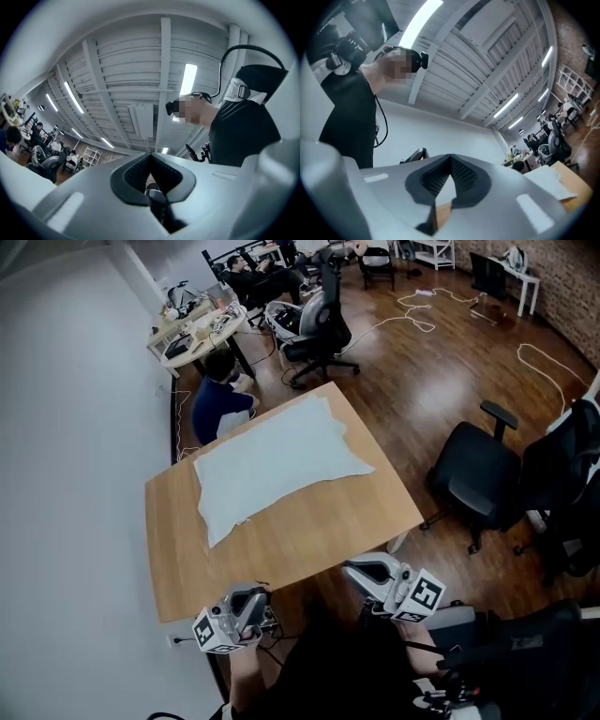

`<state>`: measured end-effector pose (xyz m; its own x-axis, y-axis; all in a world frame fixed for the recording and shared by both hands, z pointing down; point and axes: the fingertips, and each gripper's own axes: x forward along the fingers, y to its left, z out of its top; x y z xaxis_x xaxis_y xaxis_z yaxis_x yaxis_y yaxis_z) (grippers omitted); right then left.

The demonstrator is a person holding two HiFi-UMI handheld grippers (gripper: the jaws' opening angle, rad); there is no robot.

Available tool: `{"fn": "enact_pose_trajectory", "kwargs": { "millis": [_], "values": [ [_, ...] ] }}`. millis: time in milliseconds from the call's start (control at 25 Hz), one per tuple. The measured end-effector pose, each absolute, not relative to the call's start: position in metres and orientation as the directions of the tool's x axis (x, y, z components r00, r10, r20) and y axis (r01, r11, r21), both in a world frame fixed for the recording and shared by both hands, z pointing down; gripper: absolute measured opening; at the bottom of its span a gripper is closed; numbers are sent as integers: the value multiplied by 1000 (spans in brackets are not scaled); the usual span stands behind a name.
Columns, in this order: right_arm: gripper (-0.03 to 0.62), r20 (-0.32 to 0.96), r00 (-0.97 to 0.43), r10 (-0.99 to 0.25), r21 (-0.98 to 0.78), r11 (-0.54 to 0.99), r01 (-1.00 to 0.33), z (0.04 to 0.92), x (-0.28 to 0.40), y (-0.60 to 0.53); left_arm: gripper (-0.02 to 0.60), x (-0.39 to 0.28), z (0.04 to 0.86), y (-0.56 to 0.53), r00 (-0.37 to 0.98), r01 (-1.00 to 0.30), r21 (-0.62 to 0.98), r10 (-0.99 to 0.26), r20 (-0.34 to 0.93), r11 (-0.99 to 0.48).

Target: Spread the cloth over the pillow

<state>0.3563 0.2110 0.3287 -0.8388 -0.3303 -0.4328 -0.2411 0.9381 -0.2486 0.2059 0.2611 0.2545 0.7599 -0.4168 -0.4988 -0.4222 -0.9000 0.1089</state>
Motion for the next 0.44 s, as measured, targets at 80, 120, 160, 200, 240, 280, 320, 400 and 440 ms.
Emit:
{"fn": "enact_pose_trajectory", "kwargs": {
  "millis": [80,120,160,200,240,280,320,400,440],
  "values": [
    [3,-448,-834,-323,-236,942,-238,324,363,216,2,218,242,264,763,-407,80,-387,-517,-910],
    [2,-453,-832,-319,-231,944,-236,322,366,219,2,223,236,267,760,-400,74,-375,-530,-914],
    [2,-453,-834,-316,-227,945,-234,322,369,221,2,228,233,270,756,-393,76,-369,-541,-916],
    [2,-448,-837,-314,-227,946,-233,323,370,222,2,232,235,272,752,-389,82,-367,-547,-918],
    [3,-442,-841,-312,-228,946,-231,324,371,223,2,234,238,274,751,-386,90,-369,-547,-918],
    [3,-440,-842,-311,-228,946,-231,325,370,224,2,235,243,275,753,-384,96,-371,-544,-919],
    [2,-441,-842,-312,-225,946,-232,326,370,227,2,235,248,276,754,-382,103,-374,-540,-918],
    [3,-443,-838,-318,-220,945,-242,327,371,233,2,233,257,276,753,-379,124,-383,-535,-917],
    [3,-444,-836,-324,-219,943,-249,328,372,237,2,231,261,276,751,-377,137,-389,-533,-916]
  ]
}}
